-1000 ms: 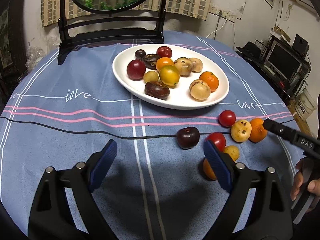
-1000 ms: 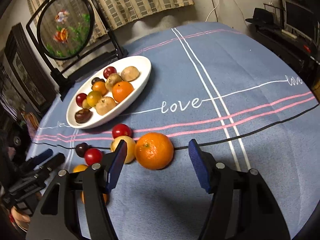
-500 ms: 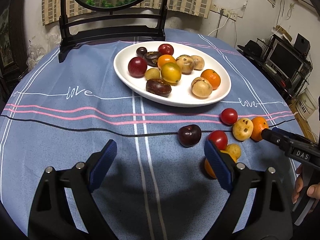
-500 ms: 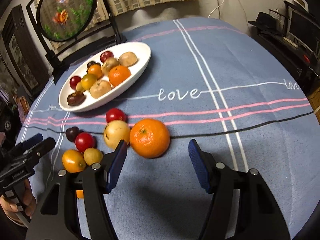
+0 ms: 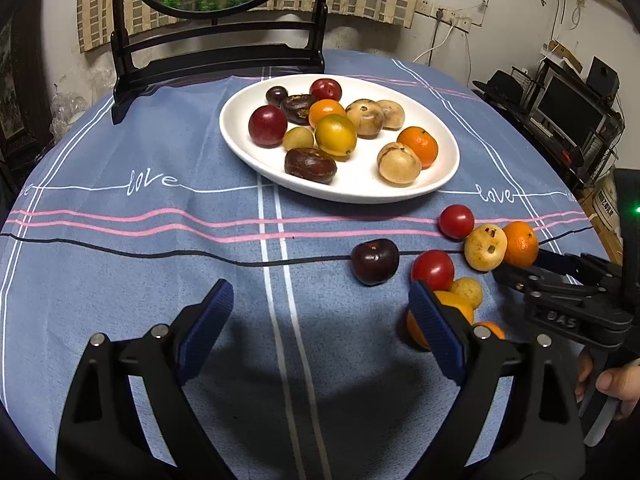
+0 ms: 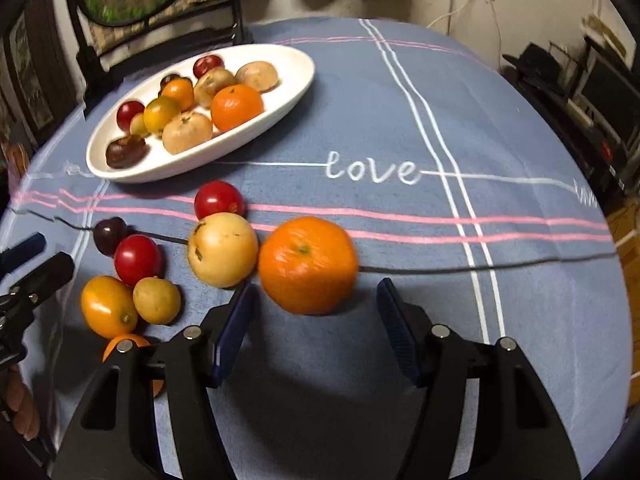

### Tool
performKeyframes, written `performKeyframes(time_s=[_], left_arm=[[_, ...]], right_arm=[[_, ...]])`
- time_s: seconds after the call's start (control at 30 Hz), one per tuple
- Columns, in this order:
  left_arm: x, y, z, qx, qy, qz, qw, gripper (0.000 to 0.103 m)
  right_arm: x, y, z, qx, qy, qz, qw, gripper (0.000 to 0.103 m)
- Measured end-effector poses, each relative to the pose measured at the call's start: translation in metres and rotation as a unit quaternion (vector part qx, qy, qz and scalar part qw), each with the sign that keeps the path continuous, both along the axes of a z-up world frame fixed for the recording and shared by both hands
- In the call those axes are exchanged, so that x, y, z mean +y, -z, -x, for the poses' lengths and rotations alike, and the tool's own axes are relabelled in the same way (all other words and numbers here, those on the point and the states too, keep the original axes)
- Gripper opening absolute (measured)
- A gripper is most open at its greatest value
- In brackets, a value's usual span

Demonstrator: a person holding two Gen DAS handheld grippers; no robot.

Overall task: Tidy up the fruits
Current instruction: 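Move both open tools back toward the remaining fruit beside the plate, then grasp the orange tomato with the left tool while the right tool grasps the large orange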

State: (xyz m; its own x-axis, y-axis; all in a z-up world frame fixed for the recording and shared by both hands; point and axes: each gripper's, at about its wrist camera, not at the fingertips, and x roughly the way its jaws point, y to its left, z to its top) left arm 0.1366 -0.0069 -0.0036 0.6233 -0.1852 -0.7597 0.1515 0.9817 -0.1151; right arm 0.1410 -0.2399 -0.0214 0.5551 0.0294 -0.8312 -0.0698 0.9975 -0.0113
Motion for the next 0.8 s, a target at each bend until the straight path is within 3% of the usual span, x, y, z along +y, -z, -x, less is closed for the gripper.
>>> performKeyframes(time_s=[0.1, 0.17, 0.2, 0.57, 0.8], left_arm=[[0.001, 0.000, 0.000, 0.001, -0.001, 0.003, 1.0000, 0.091], [0.001, 0.000, 0.000, 0.001, 0.001, 0.003, 1.0000, 0.091], [0.001, 0.000, 0.000, 0.001, 0.001, 0.002, 1.0000, 0.091], [-0.020, -0.003, 0.014, -0.010, 0.046, -0.009, 0.9988, 0.091], [-0.031, 0.003, 0.016, 0.011, 0.066, 0.007, 0.9978, 0.091]], right_arm=[[0.011, -0.002, -0.003, -0.009, -0.013, 0.035, 0.999, 0.061], [0.014, -0.002, -0.003, -0.016, -0.018, 0.043, 0.999, 0.047], [0.012, -0.003, -0.003, -0.019, -0.012, 0.043, 0.999, 0.046], [-0.014, -0.012, 0.026, -0.030, 0.001, -0.081, 0.996, 0.046], [-0.009, -0.015, 0.029, -0.039, -0.015, -0.097, 0.994, 0.046]])
